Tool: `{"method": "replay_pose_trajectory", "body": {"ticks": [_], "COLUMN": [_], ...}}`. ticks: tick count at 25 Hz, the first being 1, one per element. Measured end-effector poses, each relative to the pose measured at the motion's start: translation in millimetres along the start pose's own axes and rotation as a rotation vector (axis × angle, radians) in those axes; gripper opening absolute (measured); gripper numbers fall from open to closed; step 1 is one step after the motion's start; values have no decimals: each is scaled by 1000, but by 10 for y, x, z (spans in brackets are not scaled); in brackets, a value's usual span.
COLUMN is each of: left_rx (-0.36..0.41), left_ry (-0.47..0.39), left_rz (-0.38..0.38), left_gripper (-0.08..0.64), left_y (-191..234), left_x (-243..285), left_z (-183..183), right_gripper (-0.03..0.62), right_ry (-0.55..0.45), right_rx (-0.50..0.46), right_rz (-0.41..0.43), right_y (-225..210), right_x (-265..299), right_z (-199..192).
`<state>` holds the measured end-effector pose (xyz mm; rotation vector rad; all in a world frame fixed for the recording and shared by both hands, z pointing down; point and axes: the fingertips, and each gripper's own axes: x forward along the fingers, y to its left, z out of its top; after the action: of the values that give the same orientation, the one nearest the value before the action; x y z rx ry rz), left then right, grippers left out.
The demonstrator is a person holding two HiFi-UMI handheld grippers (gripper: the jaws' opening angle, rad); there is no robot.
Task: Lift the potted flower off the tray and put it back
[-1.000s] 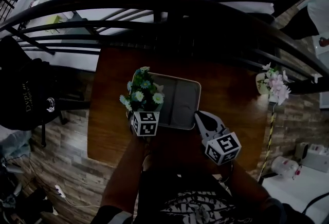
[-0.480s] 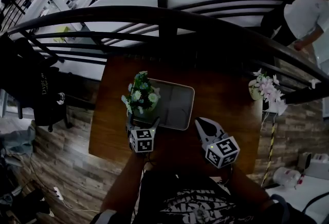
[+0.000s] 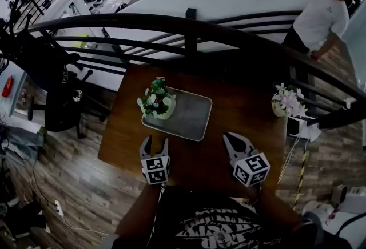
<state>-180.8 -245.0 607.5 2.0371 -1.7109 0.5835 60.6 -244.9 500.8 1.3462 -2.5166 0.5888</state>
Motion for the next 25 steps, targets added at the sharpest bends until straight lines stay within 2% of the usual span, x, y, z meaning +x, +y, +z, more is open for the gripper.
{"method": "replay_pose_trajectory", "body": {"ticks": [1, 3, 5, 8, 11, 18, 25], "left_rx": [-21, -73, -114, -144, -186, -161, -138], "left_ry": [-39, -117, -187, -263, -290, -268, -265], "left_rz": [22, 49, 44, 24, 22, -38, -53], "left_gripper": [203, 102, 17, 9, 8, 8, 8], "left_y": [-6, -28, -80, -189, -285, -672, -768], "left_x": [-103, -306, -498, -757, -948, -1048, -1089], "left_z": [89, 270, 421, 581, 618, 546, 623], "right_gripper": [-2, -2, -2, -2, -2, -2, -2], "right_ry": [-3, -11, -18, -17, -20, -51, -45], "right_rx": [-7, -23, -34, -54, -77, -123, -129], "right_rz": [9, 31, 53, 81, 107, 167, 188], "right_y": [3, 28, 68, 141, 233, 445, 498], "right_x": [-39, -106, -169, -247, -283, -347, -452], "right_z": [7, 34, 42, 2, -34, -12, -50]}}
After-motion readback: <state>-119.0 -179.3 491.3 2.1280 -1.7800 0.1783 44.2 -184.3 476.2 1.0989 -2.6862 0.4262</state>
